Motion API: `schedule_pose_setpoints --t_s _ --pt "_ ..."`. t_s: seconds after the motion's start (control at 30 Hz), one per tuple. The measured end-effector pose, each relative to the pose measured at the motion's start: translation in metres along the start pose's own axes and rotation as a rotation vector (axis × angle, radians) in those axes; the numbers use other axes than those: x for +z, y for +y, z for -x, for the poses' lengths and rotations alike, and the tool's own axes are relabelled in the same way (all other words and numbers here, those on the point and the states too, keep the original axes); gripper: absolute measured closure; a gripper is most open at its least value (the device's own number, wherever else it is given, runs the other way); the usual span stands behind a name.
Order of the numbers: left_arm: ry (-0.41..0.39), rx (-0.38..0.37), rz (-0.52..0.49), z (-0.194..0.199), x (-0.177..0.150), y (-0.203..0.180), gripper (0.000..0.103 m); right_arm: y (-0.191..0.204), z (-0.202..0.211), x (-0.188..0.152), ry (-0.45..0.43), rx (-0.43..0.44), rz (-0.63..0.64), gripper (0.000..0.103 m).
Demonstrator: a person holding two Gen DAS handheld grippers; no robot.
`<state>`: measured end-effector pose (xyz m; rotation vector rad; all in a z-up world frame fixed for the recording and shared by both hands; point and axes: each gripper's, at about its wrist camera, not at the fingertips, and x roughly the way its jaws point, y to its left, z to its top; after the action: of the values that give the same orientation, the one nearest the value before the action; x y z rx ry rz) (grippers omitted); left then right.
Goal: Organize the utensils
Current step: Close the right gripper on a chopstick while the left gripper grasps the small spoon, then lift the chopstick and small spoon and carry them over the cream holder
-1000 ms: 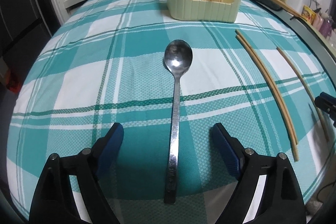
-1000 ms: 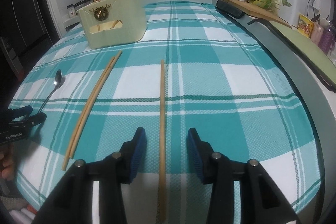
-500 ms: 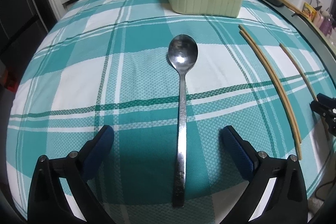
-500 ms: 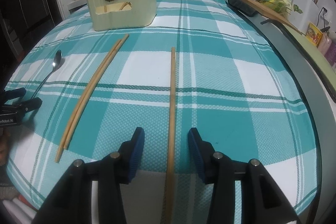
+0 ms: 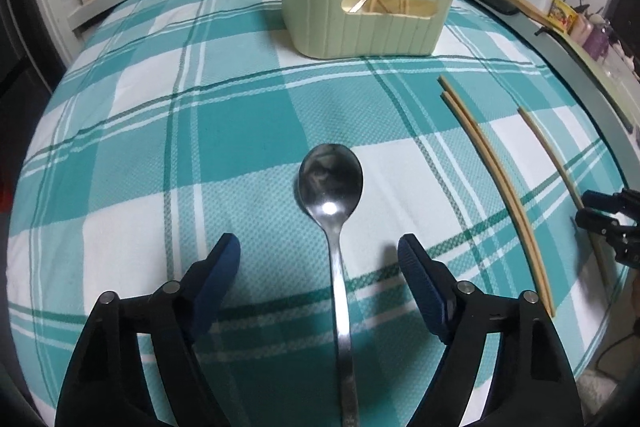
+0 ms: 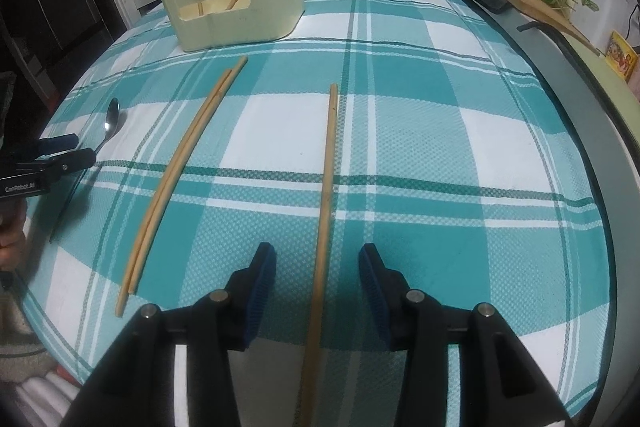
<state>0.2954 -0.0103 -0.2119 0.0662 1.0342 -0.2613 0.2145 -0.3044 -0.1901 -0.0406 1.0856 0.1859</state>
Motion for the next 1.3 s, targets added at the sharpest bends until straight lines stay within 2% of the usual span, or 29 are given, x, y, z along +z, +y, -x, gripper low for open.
schedule_pose_setpoints --t_s 0.03,0.23,0.3,0.37,0.43,0.53,0.57,0.63,0.67,0.7,0.77,0.83,1.07,1.3 --pt "0.007 -0.003 0.004 -0.005 0.003 0.0 0.029 -0.001 -0.001 0.002 0.005 0.008 -0.003 0.058" --pt "-0.007 0.011 -0.018 -0.013 0.015 -0.005 0.034 -0.005 -0.01 0.02 0.012 0.049 0.013 0.058" --pt "-0.017 0.026 -0.029 -0.013 0.016 -0.007 0.041 -0.003 -0.017 0.031 0.011 0.047 0.04 0.058" --pt "-0.027 0.024 -0.041 -0.012 0.016 -0.009 0.057 0.001 -0.025 0.043 0.014 0.039 0.069 0.058" --pt "-0.03 0.016 -0.039 -0.011 0.017 -0.009 0.067 0.002 -0.033 0.055 0.02 0.038 0.081 0.058" --pt "-0.038 0.003 -0.025 -0.011 0.017 -0.007 0.067 0.004 -0.044 0.074 0.028 0.022 0.084 0.06" --pt "-0.041 0.001 -0.023 -0.01 0.017 -0.006 0.067 0.005 -0.047 0.079 0.031 0.011 0.086 0.063" --pt "-0.045 -0.01 -0.011 -0.009 0.018 -0.004 0.068 0.007 -0.052 0.089 0.034 -0.027 0.095 0.085" --pt "-0.05 -0.016 -0.003 -0.006 0.018 -0.003 0.068 0.006 -0.053 0.092 0.037 -0.029 0.093 0.091" --pt "-0.059 -0.019 0.005 -0.002 0.019 -0.001 0.068 0.004 -0.054 0.095 0.043 -0.032 0.086 0.096" --pt "-0.09 -0.026 0.012 0.013 0.02 0.001 0.068 0.0 -0.053 0.098 0.043 -0.016 0.051 0.096" --pt "-0.124 -0.029 0.015 0.03 0.021 0.003 0.068 -0.002 -0.042 0.098 0.011 0.011 0.025 0.096" --pt "-0.25 -0.041 0.033 0.093 0.019 0.008 0.068 0.006 0.04 0.094 -0.181 0.069 0.005 0.096" --pt "-0.328 -0.069 0.053 0.133 0.011 0.007 0.068 0.011 0.11 0.082 -0.345 0.092 -0.002 0.096"
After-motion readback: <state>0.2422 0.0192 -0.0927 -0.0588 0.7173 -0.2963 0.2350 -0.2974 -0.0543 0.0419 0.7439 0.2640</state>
